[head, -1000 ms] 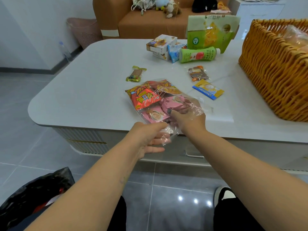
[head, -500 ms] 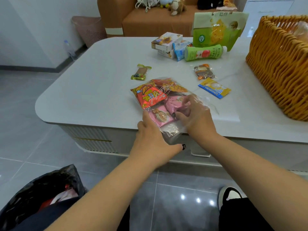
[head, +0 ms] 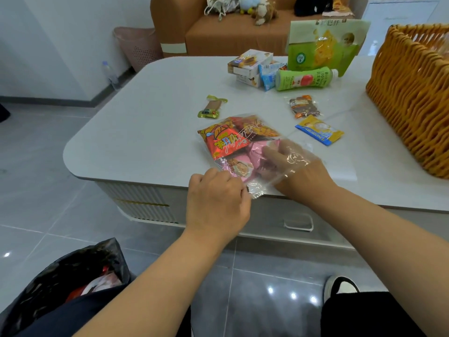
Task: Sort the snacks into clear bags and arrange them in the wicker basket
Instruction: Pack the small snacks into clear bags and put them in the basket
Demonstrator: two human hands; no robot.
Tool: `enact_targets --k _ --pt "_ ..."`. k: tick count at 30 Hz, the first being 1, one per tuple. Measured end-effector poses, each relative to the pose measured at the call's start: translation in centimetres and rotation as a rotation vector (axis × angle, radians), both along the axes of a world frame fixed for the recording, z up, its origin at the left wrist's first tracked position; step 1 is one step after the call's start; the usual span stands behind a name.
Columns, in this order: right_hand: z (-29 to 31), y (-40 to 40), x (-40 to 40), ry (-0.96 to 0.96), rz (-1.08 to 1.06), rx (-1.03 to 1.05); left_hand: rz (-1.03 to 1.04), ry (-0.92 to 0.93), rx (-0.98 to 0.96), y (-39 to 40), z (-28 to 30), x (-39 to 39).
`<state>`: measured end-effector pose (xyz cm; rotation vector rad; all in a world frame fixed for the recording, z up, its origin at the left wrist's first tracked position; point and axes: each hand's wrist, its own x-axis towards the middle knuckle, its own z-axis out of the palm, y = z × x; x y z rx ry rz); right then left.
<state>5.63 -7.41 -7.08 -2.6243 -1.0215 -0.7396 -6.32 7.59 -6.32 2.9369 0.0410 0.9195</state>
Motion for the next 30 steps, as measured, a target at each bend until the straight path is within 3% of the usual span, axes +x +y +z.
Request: enact_targets --k 3,8,12,15,19,24,30 --pt "-1.5 0.2 1.1 -0.187 0.219 -0.079 -0.006 -0.017 -0.019 0.5 -0.3 0.0" --pt "-3.1 1.2 3.4 -0.06 0.265 -0.153 -0.003 0.031 -0.05 0.2 -0.2 0.1" --pt "-3.0 1.2 2.3 -0.106 0.288 -0.362 -0.009 0.061 -0.076 0.1 -0.1 0.3" --pt "-2.4 1.2 2.0 -0.177 0.274 -0.289 -0.014 0.075 -0.109 0.2 -0.3 0.3" --pt "-0.6 2.5 0.8 -0.109 0.454 -0.199 0.088 0.279 -0.17 0.0 0.2 0.1" --pt "-2.6 2.5 2.3 0.051 0.302 -0.235 0.117 0.378 -0.316 -0.4 -0.2 0.0" --pt "-1.2 2.5 0.6 0.199 0.336 -0.187 0.137 0.425 -0.356 -0.6 -0.1 0.0"
